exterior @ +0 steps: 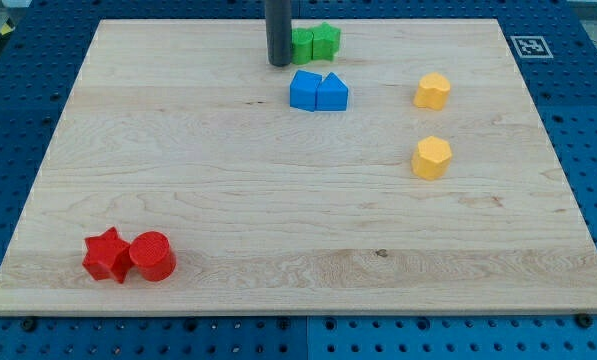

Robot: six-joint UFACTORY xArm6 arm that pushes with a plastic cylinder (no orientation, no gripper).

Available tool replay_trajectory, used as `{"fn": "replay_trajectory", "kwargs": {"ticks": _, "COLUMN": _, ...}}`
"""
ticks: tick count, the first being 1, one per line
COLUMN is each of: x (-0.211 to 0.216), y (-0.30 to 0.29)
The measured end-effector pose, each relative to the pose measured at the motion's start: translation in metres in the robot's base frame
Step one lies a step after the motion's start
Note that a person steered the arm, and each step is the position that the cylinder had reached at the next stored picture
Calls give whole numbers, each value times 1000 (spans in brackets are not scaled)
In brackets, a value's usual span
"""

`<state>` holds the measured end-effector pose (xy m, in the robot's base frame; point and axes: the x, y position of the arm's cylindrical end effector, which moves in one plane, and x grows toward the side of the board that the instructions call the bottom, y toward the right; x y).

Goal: Push the blue triangle to the bottom of the yellow heart

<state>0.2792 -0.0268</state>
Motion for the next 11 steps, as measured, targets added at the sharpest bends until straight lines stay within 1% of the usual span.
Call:
{"fn": "replay_trajectory", "kwargs": {"ticks": 2, "x": 21, "y": 0}}
{"fn": "replay_trajectory", "kwargs": {"ticks": 3, "x": 39, "y": -10}}
{"fn": "replay_trajectory", "kwargs": {"ticks": 4, "x": 89, "y": -47}}
{"fn": "replay_trajectory", "kwargs": {"ticks": 5, "x": 120, "y": -58}}
{"fn": "replay_trajectory", "kwargs": {"ticks": 6, "x": 129, "y": -61}}
{"fn": "replay_trajectory", "kwargs": {"ticks": 7, "x": 104, "y": -76}}
{"fn": "replay_trajectory", "kwargs": {"ticks": 8, "x": 77, "y": -62}}
{"fn": "replay_trajectory", "kwargs": {"ticks": 10, "x": 71, "y": -51}}
{"fn": "replay_trajectory", "kwargs": {"ticks": 11, "x": 55, "y": -35}}
